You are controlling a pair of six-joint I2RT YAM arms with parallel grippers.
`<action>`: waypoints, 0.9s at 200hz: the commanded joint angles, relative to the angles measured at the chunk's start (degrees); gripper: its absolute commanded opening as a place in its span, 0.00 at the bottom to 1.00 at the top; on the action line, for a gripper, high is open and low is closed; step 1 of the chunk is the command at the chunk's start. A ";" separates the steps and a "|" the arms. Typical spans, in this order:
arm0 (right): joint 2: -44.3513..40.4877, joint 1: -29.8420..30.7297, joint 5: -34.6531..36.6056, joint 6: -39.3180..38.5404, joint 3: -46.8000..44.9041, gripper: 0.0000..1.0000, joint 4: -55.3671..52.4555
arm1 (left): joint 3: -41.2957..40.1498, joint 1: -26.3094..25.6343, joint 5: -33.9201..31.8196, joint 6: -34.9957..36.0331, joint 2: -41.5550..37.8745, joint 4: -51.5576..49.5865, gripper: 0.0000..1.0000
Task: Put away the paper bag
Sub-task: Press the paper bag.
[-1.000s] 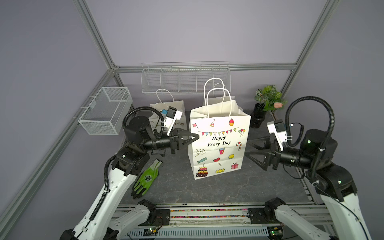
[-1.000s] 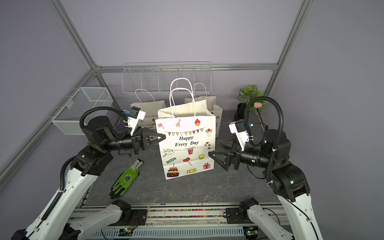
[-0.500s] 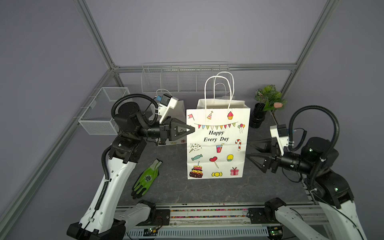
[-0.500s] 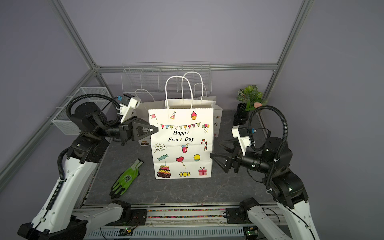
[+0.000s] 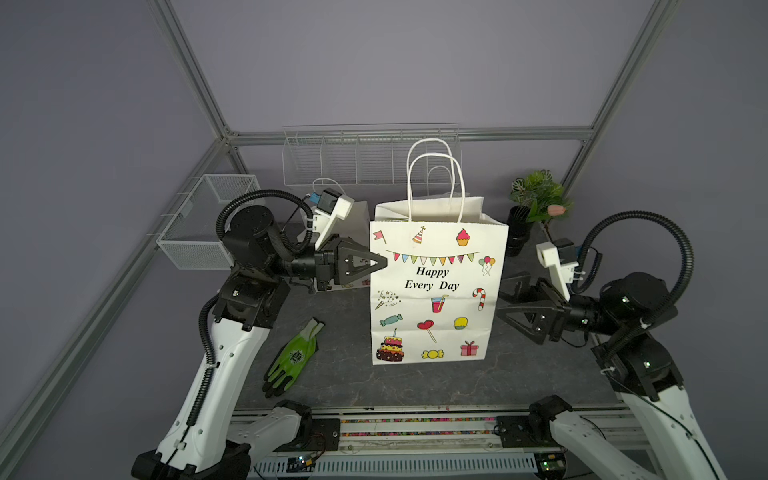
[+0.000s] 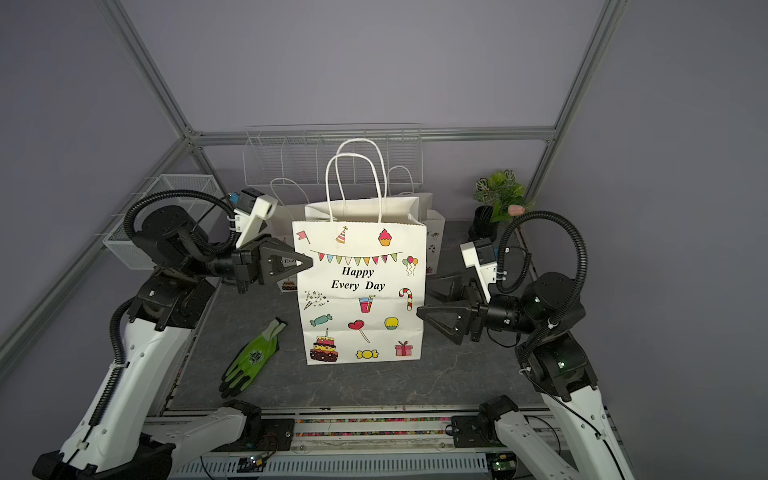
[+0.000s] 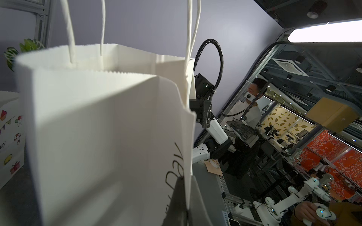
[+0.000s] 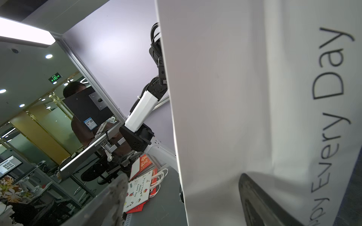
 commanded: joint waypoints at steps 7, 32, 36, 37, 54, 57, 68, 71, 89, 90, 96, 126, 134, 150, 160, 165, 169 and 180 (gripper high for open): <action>-2.36 0.43 2.41 -8.56 2.50 0.89 -13.42 | 2.79 0.55 0.29 -0.42 -0.92 0.95 0.00; -2.36 0.51 3.23 -8.63 1.00 0.89 -14.16 | 3.16 0.51 0.55 -0.60 -1.18 0.87 0.00; -2.36 0.47 2.84 -7.56 0.52 0.89 -12.87 | 3.08 0.56 0.53 -0.59 -1.15 0.87 0.00; -2.32 0.47 2.70 -7.21 0.43 0.89 -12.54 | 3.07 0.52 0.54 -0.59 -1.12 0.87 0.00; -2.11 0.43 0.21 -4.58 -0.19 0.89 -10.10 | 2.82 0.58 0.41 -0.53 -1.30 0.86 0.00; -2.07 0.46 -0.07 -4.36 -0.15 0.89 -10.20 | 2.86 0.57 0.45 -0.50 -1.28 0.86 0.00; -2.15 0.47 -0.38 -4.78 0.24 0.89 -12.06 | 2.89 0.77 0.45 -0.50 -1.25 0.86 0.00; -2.25 0.47 -0.47 -5.03 0.32 0.89 -12.59 | 3.01 0.75 0.49 -0.45 -1.27 0.86 0.00; -2.99 0.46 -0.42 -5.51 -0.97 0.89 -13.96 | 3.22 0.92 0.64 -0.23 -1.02 0.86 0.00; -3.03 0.46 -0.38 -5.49 -1.07 0.89 -13.96 | 3.18 0.92 0.60 -0.23 -0.97 0.86 0.00; -3.06 0.46 -0.42 -5.27 -1.79 0.89 -13.60 | 3.15 0.92 0.57 -0.17 -0.86 0.86 0.00; -2.25 0.46 -0.18 -3.33 -4.93 0.89 -8.39 | 3.06 0.92 0.62 0.28 -0.70 0.86 0.00; -1.61 0.47 0.20 -4.30 -4.94 0.89 -8.10 | 2.89 0.96 0.65 0.36 -0.73 0.86 0.00; 0.18 0.47 0.41 -5.53 -4.85 0.89 -7.39 | 2.64 0.92 0.82 0.50 -0.62 0.86 0.00; 1.23 0.47 -0.21 -5.25 -4.93 0.89 -6.02 | 2.31 0.97 0.79 0.89 -0.58 0.86 0.00; 1.82 0.47 -0.56 -4.85 -5.00 0.89 -5.09 | 2.18 0.97 0.80 1.09 -0.47 0.86 0.00; 2.16 0.47 -0.71 -4.45 -5.03 0.89 -4.24 | 1.91 0.99 0.82 1.24 -0.34 0.86 0.00; 2.81 0.45 -1.19 -3.34 -5.20 0.89 -1.69 | 1.33 0.97 0.76 1.81 -0.17 0.88 0.00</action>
